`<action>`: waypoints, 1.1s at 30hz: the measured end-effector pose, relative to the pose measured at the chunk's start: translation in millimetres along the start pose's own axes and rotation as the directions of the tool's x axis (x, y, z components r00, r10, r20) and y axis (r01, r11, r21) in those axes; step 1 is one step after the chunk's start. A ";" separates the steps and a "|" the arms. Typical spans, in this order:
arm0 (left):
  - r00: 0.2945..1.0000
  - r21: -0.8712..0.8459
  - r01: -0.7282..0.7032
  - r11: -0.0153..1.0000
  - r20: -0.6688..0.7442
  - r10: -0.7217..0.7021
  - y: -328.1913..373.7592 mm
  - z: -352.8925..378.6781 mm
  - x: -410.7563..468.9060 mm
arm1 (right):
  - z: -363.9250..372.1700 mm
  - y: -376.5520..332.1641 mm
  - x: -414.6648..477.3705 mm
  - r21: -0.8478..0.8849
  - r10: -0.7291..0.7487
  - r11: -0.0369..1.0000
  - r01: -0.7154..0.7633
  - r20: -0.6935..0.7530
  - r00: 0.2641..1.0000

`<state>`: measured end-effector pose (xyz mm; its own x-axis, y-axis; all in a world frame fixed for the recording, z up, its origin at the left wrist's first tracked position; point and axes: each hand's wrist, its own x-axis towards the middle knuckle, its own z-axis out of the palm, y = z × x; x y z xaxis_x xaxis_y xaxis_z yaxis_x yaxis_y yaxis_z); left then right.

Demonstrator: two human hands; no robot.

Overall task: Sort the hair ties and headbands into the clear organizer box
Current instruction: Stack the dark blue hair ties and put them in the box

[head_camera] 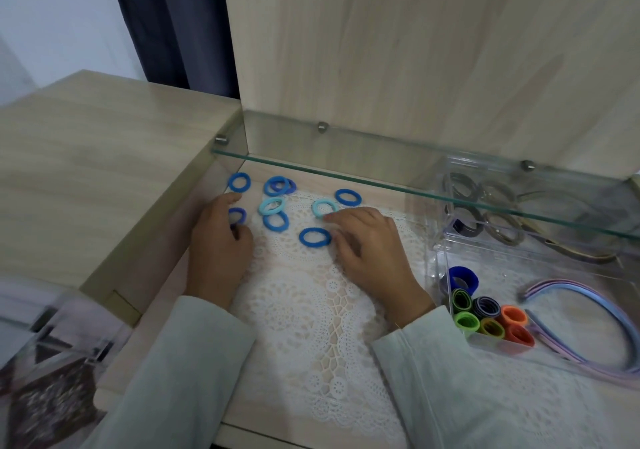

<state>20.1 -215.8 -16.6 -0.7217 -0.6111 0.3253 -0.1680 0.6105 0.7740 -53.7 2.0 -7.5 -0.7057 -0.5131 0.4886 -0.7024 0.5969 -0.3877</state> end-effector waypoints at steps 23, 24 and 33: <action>0.916 0.137 -0.384 0.913 0.184 0.358 1.0 0.1 -2.5 | 10.0 16.0 17.0 -0.106 0.431 0.891 -0.442 -0.110 0.895; 0.921 0.146 -0.373 0.916 0.179 0.346 1.2 -0.1 -2.8 | 10.3 16.2 16.8 -0.094 0.426 0.894 -0.438 -0.121 0.896; 0.948 0.301 -0.300 0.905 0.201 0.247 3.2 -0.6 -3.7 | 11.4 19.0 11.6 -0.033 0.361 0.927 -0.373 -0.190 0.913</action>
<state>22.6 -211.8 -15.0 -0.8607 -0.3272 0.3900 -0.1380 0.8874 0.4400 -76.3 0.4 -18.1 -0.8803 -0.1359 0.4546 -0.3848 0.7650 -0.5165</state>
